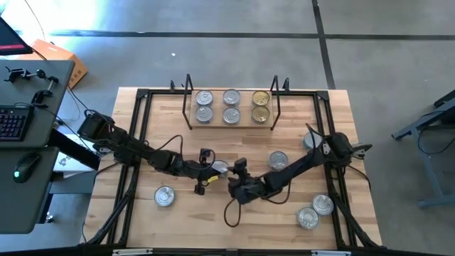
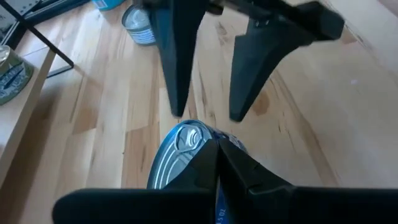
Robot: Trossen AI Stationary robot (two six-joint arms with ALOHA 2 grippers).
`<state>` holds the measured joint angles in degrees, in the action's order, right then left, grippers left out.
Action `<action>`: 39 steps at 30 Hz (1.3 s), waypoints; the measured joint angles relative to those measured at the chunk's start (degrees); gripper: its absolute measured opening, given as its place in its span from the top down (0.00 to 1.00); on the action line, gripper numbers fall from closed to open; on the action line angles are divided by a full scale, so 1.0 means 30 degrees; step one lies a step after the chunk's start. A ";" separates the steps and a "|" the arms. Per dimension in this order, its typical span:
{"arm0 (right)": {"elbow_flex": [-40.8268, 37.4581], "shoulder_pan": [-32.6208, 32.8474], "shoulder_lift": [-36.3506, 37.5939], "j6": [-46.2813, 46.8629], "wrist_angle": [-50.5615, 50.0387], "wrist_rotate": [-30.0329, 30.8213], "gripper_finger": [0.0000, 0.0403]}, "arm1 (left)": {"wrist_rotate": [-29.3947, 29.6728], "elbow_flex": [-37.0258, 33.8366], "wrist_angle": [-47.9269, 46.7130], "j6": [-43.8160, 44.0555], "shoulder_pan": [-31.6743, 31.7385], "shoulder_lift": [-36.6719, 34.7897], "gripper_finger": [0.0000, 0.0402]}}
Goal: Stack canned seafood by type on shelf
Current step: Stack the blue tuna can on top of the other blue tuna can on the shelf
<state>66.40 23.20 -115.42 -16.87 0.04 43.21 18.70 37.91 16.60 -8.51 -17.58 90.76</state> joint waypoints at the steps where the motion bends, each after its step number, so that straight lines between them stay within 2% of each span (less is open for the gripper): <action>1: -0.0003 -0.0194 0.0000 -0.0022 0.0217 -0.0115 0.43 | 0.0000 0.0000 0.0042 0.0177 0.0000 0.0000 1.00; 8: 0.0004 -0.1449 0.0000 0.0039 0.1084 -0.3142 0.44 | 0.0684 0.0007 0.0755 0.0282 0.0000 -0.0013 1.00; 12: -0.0010 -0.1720 0.0000 0.0763 0.1524 -0.3105 0.51 | 0.1049 0.0007 0.1162 0.0275 0.0000 -0.0010 1.00; 17: -0.0010 -0.1741 0.0000 0.2760 0.1819 -0.3069 0.68 | 0.2551 0.0022 0.0981 0.0249 -0.0224 -0.0010 1.00; 19: -0.0010 -0.1735 0.0006 0.3882 0.1706 -0.3054 0.70 | 0.3775 0.0022 0.0866 -0.0226 -0.0491 -0.0062 1.00; 21: -0.0003 -0.1708 0.0195 0.5162 0.1312 -0.3139 0.70 | 0.4045 0.0022 0.0803 -0.1539 -0.0797 -0.0271 0.97; 24: 0.0533 -0.1741 0.0687 0.7231 -0.0880 -0.3958 0.70 | 0.3959 0.0022 0.0830 -0.2855 -0.1206 -0.0704 0.88; 28: 0.1556 -0.1834 0.0831 0.9055 -0.3476 -0.4533 0.70 | 0.3232 0.0029 0.0893 -0.2543 -0.1329 -0.1115 0.71; 31: 0.1932 -0.2034 0.0733 0.9044 -0.3523 -0.5771 0.70 | 0.2309 0.0029 0.0880 -0.2047 -0.0903 -0.0863 0.57; 34: 0.1971 -0.2257 0.0714 0.9016 -0.3488 -0.5928 0.70 | 0.1984 0.0029 0.0642 -0.1610 -0.0246 -0.0281 0.44; 37: 0.1971 -0.2455 0.0716 0.8974 -0.3335 -0.5955 0.70 | 0.1931 0.0029 0.0703 -0.1298 0.0272 0.0118 0.35; 39: 0.1971 -0.2529 0.0714 0.8962 -0.3264 -0.6136 0.70 | 0.1926 0.0015 0.0406 -0.1197 0.0487 0.0305 0.33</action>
<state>72.31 15.61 -113.27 10.02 -9.75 24.80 24.48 37.95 17.82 -12.10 -16.12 91.68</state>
